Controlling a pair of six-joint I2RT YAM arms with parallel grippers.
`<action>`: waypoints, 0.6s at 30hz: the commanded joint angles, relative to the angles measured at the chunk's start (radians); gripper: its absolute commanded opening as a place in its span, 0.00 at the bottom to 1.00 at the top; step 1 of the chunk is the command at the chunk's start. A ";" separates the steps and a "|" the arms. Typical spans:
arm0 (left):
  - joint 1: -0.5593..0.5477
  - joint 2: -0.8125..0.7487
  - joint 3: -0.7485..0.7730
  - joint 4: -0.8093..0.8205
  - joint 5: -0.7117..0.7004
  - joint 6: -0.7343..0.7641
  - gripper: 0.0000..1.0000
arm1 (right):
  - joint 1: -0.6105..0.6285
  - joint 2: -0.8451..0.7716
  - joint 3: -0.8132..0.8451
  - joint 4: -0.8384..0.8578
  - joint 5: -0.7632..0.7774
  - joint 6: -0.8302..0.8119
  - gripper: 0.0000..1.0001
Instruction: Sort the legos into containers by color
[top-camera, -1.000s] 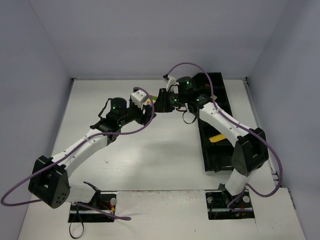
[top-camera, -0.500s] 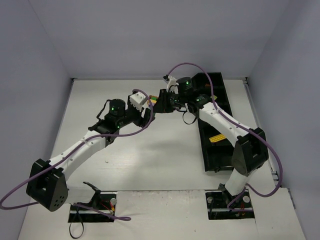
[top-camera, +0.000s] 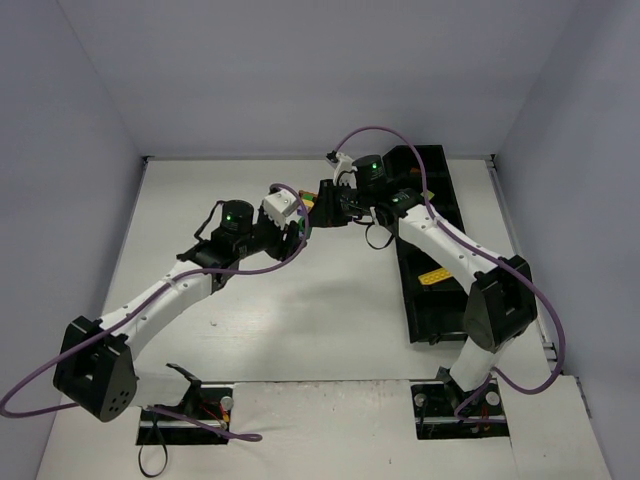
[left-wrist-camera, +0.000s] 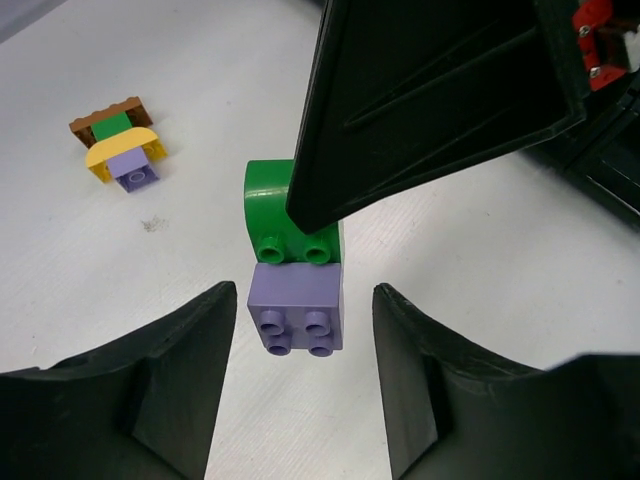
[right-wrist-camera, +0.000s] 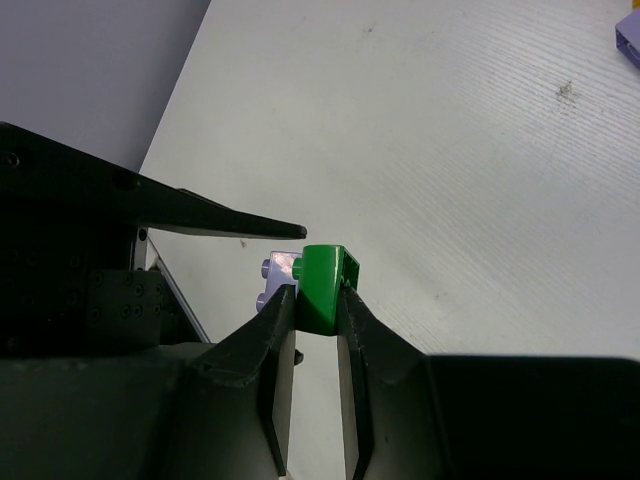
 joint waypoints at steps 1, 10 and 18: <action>0.006 0.002 0.047 0.028 0.025 0.033 0.49 | -0.002 -0.039 0.035 0.040 0.000 -0.009 0.00; 0.009 0.018 0.059 0.031 0.023 0.024 0.21 | -0.002 -0.041 0.032 0.040 0.000 -0.021 0.00; 0.015 0.013 0.059 0.031 0.026 -0.015 0.00 | -0.002 -0.058 -0.008 0.037 0.113 -0.065 0.00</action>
